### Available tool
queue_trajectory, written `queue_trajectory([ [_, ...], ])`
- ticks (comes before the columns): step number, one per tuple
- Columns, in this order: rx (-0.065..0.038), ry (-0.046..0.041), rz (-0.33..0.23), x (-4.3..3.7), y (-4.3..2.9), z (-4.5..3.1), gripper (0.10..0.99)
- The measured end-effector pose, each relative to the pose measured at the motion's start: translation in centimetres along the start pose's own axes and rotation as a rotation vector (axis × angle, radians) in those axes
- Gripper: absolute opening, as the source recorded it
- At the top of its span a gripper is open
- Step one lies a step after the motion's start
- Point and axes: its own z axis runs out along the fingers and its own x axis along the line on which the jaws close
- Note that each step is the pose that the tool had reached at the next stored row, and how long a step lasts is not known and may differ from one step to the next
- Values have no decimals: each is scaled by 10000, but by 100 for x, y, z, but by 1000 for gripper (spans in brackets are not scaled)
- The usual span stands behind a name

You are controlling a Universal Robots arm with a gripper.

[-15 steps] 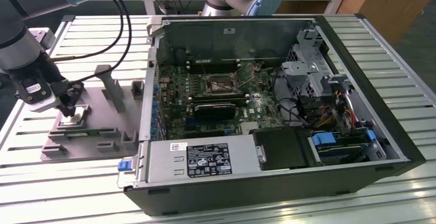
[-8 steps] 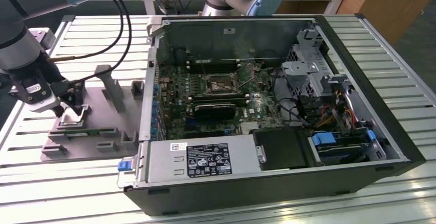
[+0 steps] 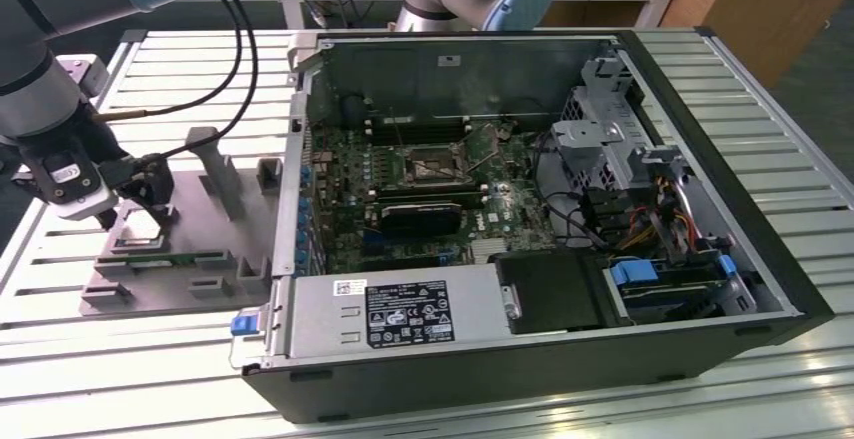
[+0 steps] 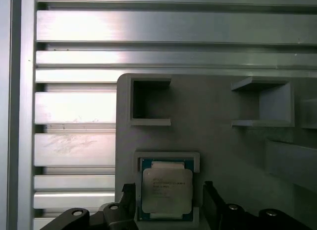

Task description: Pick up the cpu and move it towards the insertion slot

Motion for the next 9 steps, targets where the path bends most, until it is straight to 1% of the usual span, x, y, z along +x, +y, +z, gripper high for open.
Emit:
queue_trajectory([
  [9, -1, -53, -2, 23, -4, 77, 647],
])
